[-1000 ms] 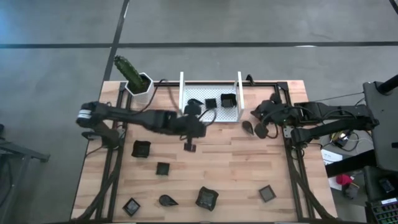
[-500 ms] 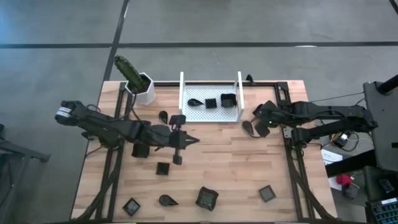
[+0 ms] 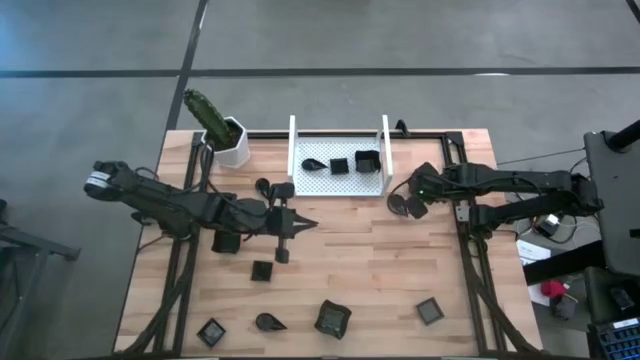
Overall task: Pick & Place Mini shaped plates
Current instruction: Stack the black distorted square plate on top of the black distorted square plate on the shelf
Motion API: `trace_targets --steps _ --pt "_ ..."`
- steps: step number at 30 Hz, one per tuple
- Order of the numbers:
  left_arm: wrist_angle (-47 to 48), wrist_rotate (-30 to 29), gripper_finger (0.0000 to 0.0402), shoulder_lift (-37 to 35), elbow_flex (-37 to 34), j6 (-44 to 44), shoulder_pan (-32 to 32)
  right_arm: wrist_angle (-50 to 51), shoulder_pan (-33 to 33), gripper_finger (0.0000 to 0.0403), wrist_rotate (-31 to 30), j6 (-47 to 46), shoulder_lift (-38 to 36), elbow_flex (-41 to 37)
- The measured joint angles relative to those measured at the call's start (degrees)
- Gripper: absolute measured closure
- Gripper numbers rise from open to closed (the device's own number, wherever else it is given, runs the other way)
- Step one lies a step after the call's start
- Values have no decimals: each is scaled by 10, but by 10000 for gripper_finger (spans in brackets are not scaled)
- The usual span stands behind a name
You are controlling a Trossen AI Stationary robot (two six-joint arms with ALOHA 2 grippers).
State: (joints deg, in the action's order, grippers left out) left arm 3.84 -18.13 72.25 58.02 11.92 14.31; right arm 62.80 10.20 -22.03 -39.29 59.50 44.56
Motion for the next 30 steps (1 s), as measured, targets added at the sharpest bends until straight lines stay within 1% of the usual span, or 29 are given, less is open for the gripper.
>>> trace_targets --steps 3,9,13,20,30 --pt "0 0 401 0 0 0 0 -4 0 374 0 4 14 0" --pt "0 0 401 0 -1 1 0 -11 1 323 -19 -4 51 0" --pt "0 0 401 0 -1 1 0 -21 18 303 -20 0 79 -1" --pt "0 1 401 1 -1 1 0 -35 53 300 -20 24 133 -1" --pt "1 2 401 1 -1 0 0 -65 71 298 -18 59 191 -7"
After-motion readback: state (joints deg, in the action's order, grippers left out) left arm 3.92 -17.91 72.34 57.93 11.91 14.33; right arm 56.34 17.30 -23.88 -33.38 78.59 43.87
